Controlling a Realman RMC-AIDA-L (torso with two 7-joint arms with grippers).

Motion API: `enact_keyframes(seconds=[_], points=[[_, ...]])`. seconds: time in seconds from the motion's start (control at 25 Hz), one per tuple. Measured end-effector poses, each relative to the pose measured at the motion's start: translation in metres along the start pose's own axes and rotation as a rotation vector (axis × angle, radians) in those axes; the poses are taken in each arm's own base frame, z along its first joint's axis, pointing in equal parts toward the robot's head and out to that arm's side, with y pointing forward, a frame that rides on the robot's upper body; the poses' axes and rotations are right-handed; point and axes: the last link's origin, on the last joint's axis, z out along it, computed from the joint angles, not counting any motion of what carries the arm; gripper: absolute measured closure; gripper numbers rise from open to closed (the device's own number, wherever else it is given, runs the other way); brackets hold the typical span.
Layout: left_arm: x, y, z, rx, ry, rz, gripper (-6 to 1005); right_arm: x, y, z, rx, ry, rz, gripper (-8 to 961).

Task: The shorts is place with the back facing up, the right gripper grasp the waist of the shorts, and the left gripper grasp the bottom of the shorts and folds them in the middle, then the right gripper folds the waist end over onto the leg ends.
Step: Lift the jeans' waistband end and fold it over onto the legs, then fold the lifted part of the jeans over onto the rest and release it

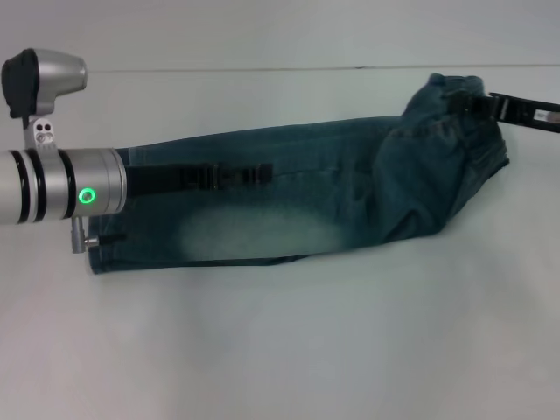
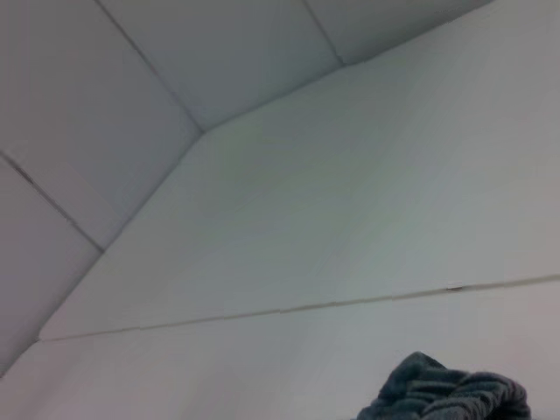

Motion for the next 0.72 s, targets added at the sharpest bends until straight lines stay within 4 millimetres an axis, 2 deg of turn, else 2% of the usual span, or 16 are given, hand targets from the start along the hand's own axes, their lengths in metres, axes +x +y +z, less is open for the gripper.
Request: enact_keyframes(seconds=[0.32,0.72], points=[[-0.019,-0.006,0.008,0.021,-0.016,-0.023,70,-0.007,0.028,0.026,-0.074,0.038,-0.051,845],[-0.029,-0.007,0.009,0.019,-0.028,-0.045,71,-0.022,0.07,0.054,-0.178,0.076,-0.128,847]])
